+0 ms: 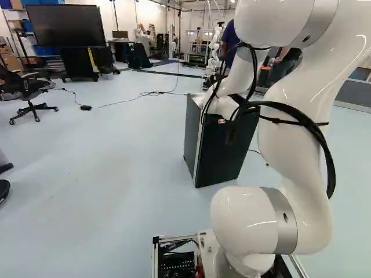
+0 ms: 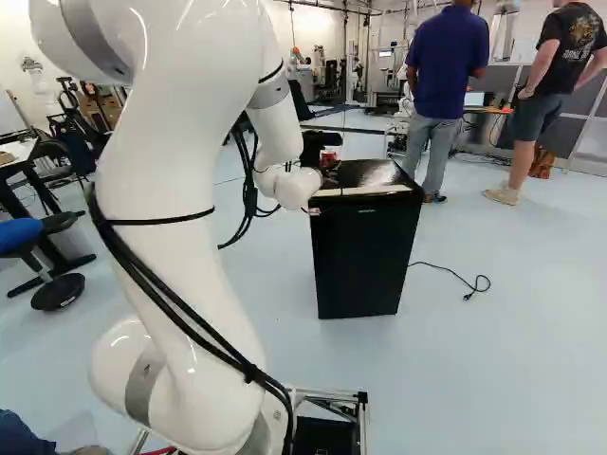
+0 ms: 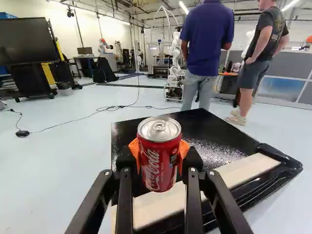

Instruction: Grab a drink from the fridge

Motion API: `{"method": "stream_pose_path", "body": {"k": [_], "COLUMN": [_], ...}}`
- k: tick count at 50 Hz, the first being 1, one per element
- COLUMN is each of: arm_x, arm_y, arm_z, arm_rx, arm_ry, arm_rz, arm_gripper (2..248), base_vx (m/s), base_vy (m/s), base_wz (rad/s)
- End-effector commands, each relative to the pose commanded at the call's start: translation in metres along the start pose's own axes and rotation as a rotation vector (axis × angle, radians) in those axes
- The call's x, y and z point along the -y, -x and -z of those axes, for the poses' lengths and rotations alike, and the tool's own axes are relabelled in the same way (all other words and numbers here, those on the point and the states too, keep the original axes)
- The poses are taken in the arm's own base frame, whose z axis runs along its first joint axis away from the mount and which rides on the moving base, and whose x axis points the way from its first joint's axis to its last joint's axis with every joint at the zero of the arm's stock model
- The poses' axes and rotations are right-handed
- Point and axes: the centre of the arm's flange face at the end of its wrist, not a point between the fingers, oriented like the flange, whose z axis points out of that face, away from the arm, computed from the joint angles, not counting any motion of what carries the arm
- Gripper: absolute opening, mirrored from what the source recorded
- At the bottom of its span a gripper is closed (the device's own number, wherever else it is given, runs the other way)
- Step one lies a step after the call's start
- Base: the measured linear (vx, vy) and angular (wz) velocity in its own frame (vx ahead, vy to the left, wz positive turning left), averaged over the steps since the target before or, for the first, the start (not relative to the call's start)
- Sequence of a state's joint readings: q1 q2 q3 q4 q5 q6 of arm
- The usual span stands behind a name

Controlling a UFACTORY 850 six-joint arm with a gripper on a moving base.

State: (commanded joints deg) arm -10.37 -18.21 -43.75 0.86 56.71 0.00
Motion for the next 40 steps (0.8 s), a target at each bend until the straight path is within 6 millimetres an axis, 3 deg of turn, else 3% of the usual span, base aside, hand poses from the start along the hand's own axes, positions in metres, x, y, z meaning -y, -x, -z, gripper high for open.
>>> {"method": "stream_pose_path", "body": {"k": [19, 40], "arm_x": [0.017, 0.034], "arm_y": [0.004, 0.018], "arm_z": [0.050, 0.123], "arm_rx": [0.039, 0.094], "arm_ry": [-0.037, -0.090], "arm_rz": [0.007, 0.020], "arm_gripper": [97, 97], "base_vx": [0.000, 0.000], "base_vy": [0.000, 0.000], "base_wz": [0.000, 0.000]}}
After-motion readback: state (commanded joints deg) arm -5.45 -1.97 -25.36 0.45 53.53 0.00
